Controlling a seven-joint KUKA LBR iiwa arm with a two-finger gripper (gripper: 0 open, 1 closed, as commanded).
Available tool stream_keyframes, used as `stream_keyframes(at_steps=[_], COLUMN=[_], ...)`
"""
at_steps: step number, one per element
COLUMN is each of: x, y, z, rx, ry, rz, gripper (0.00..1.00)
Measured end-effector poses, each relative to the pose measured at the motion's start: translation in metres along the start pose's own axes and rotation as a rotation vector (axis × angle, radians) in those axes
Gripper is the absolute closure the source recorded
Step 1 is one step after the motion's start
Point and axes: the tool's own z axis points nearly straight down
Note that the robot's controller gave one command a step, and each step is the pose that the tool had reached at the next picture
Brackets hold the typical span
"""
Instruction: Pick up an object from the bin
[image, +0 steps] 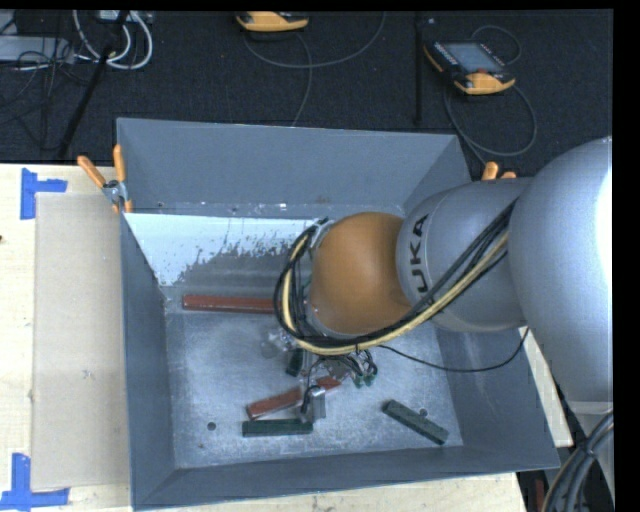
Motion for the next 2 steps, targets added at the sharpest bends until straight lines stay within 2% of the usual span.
stream_keyframes(at_steps=[1,2], x=[0.000,-0.013], y=[0.000,0.026], z=[0.000,-0.137], rx=[0.000,0.002], ry=[0.001,-0.007], rz=[0.001,-0.003], gripper=[1.00,1.00])
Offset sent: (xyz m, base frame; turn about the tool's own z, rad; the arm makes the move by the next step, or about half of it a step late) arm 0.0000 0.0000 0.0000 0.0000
